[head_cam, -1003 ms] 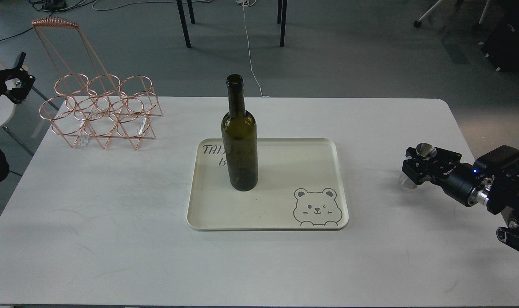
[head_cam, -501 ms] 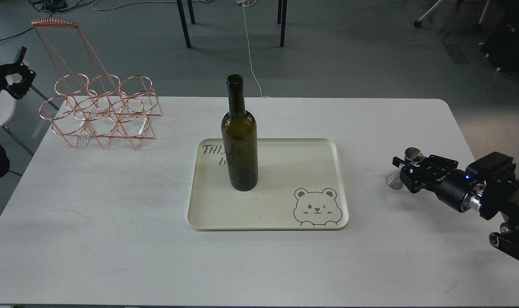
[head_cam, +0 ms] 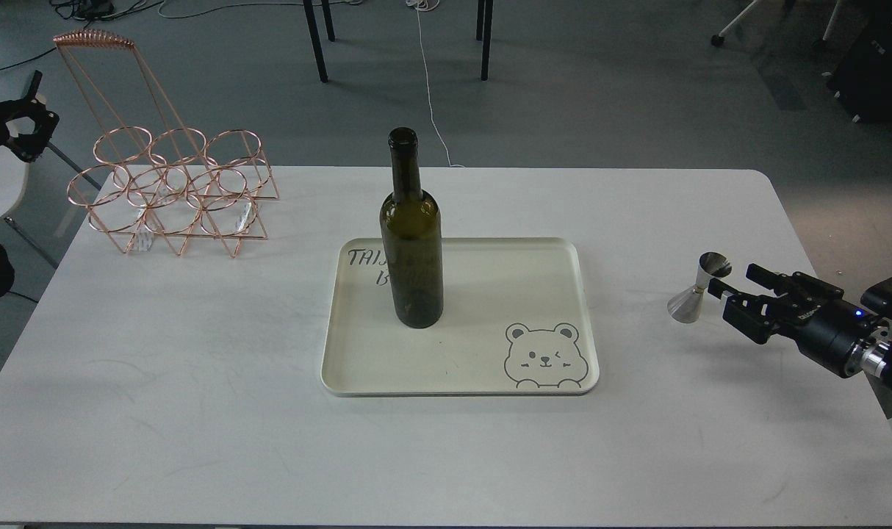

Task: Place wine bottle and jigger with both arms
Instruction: 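Set the jigger on the table beside the tray and release it, then reach the left gripper to the wine bottle neck and grasp it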

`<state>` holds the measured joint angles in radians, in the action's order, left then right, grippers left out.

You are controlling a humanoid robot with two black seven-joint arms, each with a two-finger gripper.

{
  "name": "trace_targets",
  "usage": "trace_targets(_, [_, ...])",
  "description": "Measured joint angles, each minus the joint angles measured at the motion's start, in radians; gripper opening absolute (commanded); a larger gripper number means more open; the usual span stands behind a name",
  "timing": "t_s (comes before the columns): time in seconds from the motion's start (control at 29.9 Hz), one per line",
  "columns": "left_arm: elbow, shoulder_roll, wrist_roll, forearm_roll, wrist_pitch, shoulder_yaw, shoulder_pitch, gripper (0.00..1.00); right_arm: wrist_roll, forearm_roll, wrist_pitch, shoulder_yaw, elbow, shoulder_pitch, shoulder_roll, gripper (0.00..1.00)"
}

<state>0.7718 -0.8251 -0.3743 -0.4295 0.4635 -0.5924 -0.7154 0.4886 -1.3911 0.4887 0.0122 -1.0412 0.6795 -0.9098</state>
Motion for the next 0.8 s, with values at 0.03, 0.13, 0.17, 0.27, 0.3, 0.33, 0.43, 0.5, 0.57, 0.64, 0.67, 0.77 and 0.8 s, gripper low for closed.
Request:
trace_targets(0.03, [0.001,-0.004,0.002,0.001,0.001,0.003,0.000,0.98,0.000,0.016,0.000,-0.002,-0.013,0.002,-0.019,0.84])
trace_targets(0.13, [0.028,-0.038,0.006,0.005,0.006,0.013,0.000,0.98,0.000,0.096,0.000,-0.012,-0.038,0.026,-0.060,0.91])
trace_targets(0.17, [0.054,-0.060,0.008,0.013,0.006,0.017,0.000,0.98,0.000,0.141,0.000,-0.019,-0.041,0.042,-0.067,0.93])
trace_targets(0.27, [0.147,-0.135,0.012,0.075,0.007,0.023,0.000,0.98,0.000,0.272,-0.004,-0.036,-0.036,0.115,-0.074,0.94])
trace_targets(0.3, [0.169,-0.157,0.012,0.100,0.008,0.023,0.000,0.98,0.000,0.305,-0.013,-0.038,-0.033,0.140,-0.074,0.94])
trace_targets(0.33, [0.195,-0.184,0.012,0.139,0.008,0.023,0.000,0.98,0.000,0.342,-0.037,-0.039,-0.028,0.174,-0.074,0.94])
trace_targets(0.43, [0.259,-0.258,0.013,0.274,0.018,0.023,-0.001,0.98,0.000,0.435,-0.134,-0.052,0.000,0.266,-0.068,0.96])
trace_targets(0.5, [0.311,-0.310,0.012,0.383,0.021,0.021,-0.003,0.98,0.000,0.504,-0.193,-0.082,0.030,0.303,-0.057,0.97])
trace_targets(0.57, [0.371,-0.352,0.012,0.481,0.020,0.019,-0.012,0.98,0.000,0.568,-0.246,-0.121,0.068,0.317,-0.029,0.97])
trace_targets(0.64, [0.449,-0.388,0.012,0.589,0.015,0.019,-0.027,0.98,0.000,0.623,-0.310,-0.165,0.127,0.321,0.017,0.97])
trace_targets(0.67, [0.498,-0.407,0.012,0.656,0.010,0.019,-0.037,0.98,0.000,0.647,-0.346,-0.193,0.166,0.323,0.043,0.97])
trace_targets(0.77, [0.642,-0.448,0.011,0.875,-0.024,0.017,-0.082,0.98,0.000,0.725,-0.451,-0.287,0.300,0.324,0.125,0.97])
trace_targets(0.8, [0.688,-0.451,0.011,0.956,-0.040,0.017,-0.102,0.98,0.000,0.759,-0.488,-0.313,0.348,0.323,0.155,0.97])
